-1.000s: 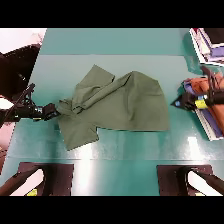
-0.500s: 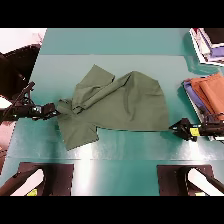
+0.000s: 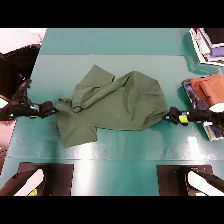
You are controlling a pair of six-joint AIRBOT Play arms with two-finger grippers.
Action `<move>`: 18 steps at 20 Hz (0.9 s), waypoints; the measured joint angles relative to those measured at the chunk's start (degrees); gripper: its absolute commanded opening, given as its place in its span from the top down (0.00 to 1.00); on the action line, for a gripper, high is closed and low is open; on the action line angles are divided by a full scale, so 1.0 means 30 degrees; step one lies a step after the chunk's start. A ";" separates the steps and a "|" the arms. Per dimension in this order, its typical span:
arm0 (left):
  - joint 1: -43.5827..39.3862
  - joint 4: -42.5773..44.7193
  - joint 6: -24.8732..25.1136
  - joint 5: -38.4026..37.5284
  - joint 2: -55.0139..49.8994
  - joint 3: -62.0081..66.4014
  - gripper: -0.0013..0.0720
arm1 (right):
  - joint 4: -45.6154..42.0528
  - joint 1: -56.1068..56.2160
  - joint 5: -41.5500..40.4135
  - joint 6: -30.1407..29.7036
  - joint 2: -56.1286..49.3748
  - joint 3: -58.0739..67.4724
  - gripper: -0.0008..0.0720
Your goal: Fold the shirts.
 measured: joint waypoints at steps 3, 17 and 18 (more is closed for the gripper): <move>0.0000 0.0015 -0.0510 -0.0393 0.1880 0.2579 0.95 | 0.0029 0.0372 0.0109 -0.0015 0.1945 0.2798 0.97; 0.0000 -0.0095 -0.3410 0.0102 0.5195 2.4946 0.95 | -0.1610 -0.5464 0.2259 -0.0036 0.8488 2.0487 0.97; 0.0000 -0.0066 -0.3504 0.0262 0.5187 2.5478 0.95 | -0.1712 -0.5960 0.2674 -0.0036 0.8400 2.1369 0.97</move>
